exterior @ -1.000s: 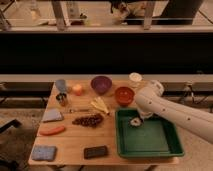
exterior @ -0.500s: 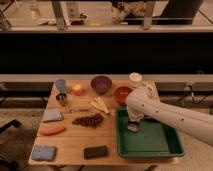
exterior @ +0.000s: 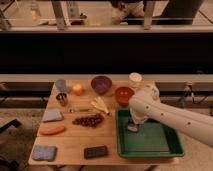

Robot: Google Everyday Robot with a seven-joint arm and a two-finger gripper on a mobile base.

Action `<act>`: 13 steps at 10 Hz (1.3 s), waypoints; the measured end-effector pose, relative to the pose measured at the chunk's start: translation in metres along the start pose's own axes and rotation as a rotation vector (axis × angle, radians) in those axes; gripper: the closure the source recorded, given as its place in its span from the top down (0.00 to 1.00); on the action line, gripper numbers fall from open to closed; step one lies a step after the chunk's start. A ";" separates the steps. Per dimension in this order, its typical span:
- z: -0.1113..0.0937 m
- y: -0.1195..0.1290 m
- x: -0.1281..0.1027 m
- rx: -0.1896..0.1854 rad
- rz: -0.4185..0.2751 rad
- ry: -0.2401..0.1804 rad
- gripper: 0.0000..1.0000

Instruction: Wipe tray with brush

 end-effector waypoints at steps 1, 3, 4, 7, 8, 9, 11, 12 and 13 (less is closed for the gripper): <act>-0.002 0.002 0.000 -0.002 0.001 -0.010 0.00; -0.010 0.006 -0.011 -0.002 0.002 -0.018 0.00; -0.013 0.011 -0.014 -0.006 0.002 -0.017 0.00; -0.013 0.022 -0.005 -0.018 0.001 -0.014 0.00; -0.013 0.030 0.002 -0.025 -0.001 -0.013 0.00; -0.013 0.035 0.004 -0.032 -0.008 -0.007 0.00; -0.019 0.044 -0.005 -0.035 -0.015 -0.013 0.00; -0.021 0.052 0.001 -0.036 0.006 -0.008 0.00; -0.022 0.053 0.007 -0.036 0.009 -0.010 0.00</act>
